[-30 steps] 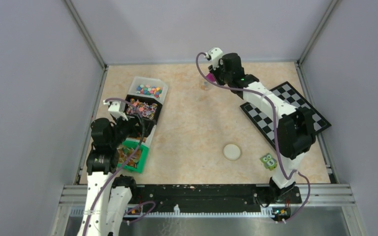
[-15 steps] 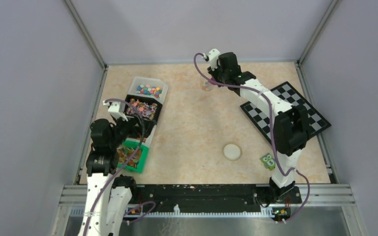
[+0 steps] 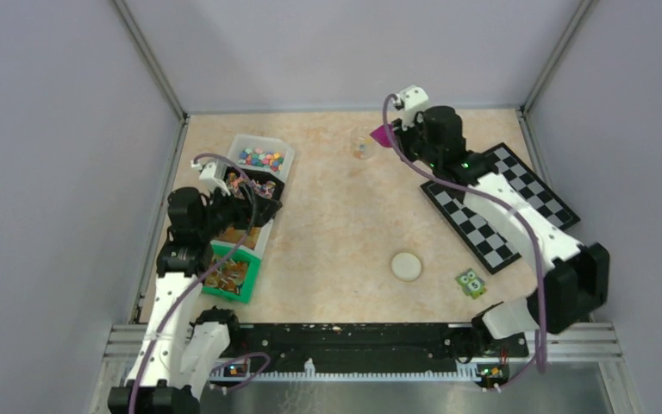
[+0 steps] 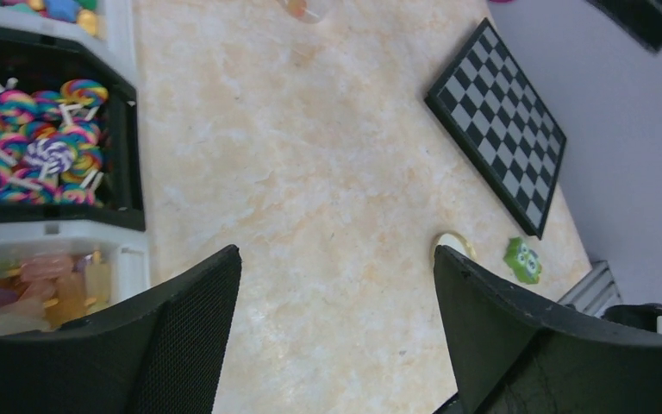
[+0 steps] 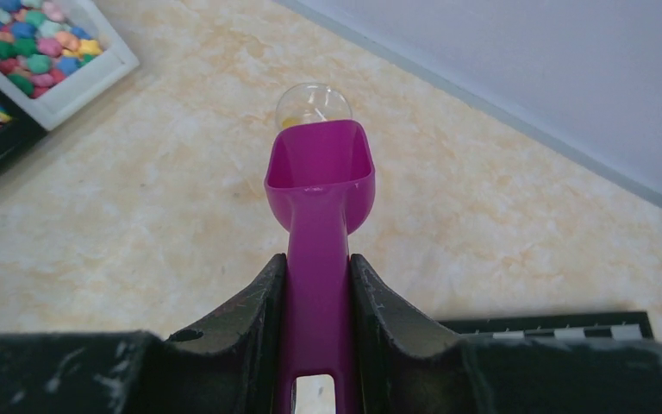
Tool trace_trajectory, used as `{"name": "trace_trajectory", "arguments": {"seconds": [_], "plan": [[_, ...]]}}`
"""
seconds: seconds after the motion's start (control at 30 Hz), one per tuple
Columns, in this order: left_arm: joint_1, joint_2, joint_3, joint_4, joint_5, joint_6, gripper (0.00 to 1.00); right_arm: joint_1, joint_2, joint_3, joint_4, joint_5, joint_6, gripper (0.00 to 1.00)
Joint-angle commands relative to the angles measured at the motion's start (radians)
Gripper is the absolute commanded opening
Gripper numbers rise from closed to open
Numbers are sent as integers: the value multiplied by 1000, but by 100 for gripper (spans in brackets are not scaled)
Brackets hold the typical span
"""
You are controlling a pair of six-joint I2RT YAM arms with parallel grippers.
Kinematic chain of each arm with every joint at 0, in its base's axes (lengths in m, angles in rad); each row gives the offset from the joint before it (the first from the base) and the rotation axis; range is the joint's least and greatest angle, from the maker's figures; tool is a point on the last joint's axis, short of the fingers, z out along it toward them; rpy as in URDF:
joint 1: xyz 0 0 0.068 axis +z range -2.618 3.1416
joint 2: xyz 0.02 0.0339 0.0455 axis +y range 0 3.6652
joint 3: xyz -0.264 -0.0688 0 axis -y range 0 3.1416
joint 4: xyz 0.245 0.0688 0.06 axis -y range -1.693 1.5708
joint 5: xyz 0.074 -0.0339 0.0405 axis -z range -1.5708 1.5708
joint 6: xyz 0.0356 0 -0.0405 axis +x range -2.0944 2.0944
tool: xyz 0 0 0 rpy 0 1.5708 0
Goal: Pack the candies
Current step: Place the fake candies in the packing bottle, then move the packing bottle to the center of the board.
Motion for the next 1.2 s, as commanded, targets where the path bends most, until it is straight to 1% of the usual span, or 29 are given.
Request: {"name": "trace_trajectory", "arguments": {"seconds": [0.0,0.17,0.27,0.33,0.37,0.43,0.53,0.63,0.77,0.83,0.93,1.07,1.17], "plan": [[-88,101,125,136,-13,-91,86,23,-272,-222,113,-30,199,0],[-284,273,231,174,-215,-113,83,32,-611,-490,220,-83,233,0],[-366,387,261,280,-307,-168,80,33,-834,-633,301,-84,258,0],[-419,491,301,333,-367,-196,77,33,-959,-705,331,-107,285,0],[-436,526,318,354,-393,-205,77,33,-1016,-729,335,-105,299,0],[-464,646,379,391,-447,-219,76,33,-1103,-754,323,-104,328,0],[-484,803,471,445,-495,-224,74,33,-1203,-746,267,-102,345,0],[-492,963,582,469,-554,-238,71,33,-1248,-712,195,-106,342,0],[-491,1158,760,449,-584,-273,67,33,-1281,-673,138,-105,318,0],[-492,1243,854,422,-597,-276,64,32,-1295,-654,115,-107,304,0],[-490,1358,987,373,-670,-275,62,33,-1318,-629,85,-108,284,0],[-487,1451,1058,386,-697,-271,61,33,-1320,-559,1,-79,264,0],[-482,1520,1142,353,-700,-259,61,32,-1333,-517,-27,-66,245,0]]}}
